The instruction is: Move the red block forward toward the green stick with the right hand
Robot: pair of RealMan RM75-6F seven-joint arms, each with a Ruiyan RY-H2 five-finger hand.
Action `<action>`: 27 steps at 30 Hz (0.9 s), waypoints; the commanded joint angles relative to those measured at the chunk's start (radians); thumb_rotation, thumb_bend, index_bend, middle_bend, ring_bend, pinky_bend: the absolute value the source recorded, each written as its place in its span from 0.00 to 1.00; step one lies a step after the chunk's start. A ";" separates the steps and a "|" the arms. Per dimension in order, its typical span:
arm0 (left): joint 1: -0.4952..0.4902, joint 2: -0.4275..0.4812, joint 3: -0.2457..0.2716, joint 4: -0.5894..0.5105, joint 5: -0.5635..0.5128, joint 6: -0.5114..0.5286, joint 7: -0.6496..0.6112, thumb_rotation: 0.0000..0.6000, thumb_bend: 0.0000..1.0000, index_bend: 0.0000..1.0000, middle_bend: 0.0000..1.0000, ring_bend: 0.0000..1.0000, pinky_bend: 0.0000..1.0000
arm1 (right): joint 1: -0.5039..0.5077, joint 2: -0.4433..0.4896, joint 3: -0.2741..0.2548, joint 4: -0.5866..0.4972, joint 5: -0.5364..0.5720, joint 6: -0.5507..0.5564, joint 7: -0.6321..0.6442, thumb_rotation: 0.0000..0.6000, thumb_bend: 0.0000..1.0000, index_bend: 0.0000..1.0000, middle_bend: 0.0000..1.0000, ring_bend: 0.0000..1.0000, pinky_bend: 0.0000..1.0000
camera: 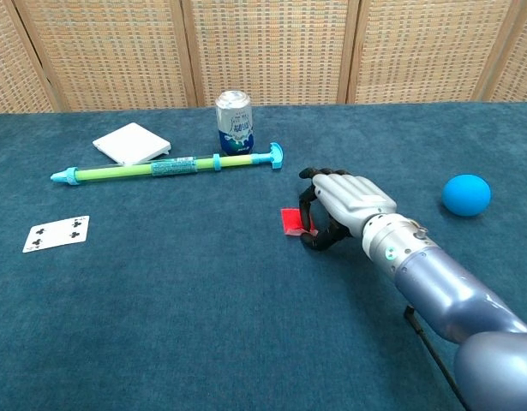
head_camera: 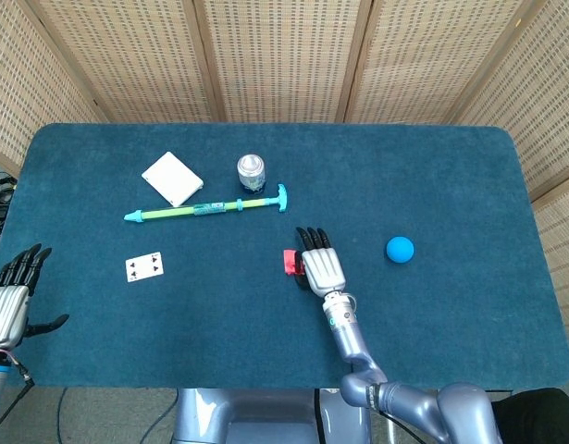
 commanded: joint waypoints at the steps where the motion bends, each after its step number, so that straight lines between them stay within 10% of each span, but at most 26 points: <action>1: -0.001 0.000 0.000 0.000 0.001 0.000 0.000 1.00 0.11 0.00 0.00 0.00 0.08 | -0.002 0.003 -0.001 -0.004 -0.001 0.000 -0.001 1.00 0.55 0.64 0.14 0.00 0.03; 27: -0.002 0.002 -0.006 0.001 -0.008 0.000 -0.005 1.00 0.11 0.00 0.00 0.00 0.08 | 0.051 0.018 0.041 -0.023 0.010 -0.031 -0.047 1.00 0.56 0.63 0.14 0.00 0.03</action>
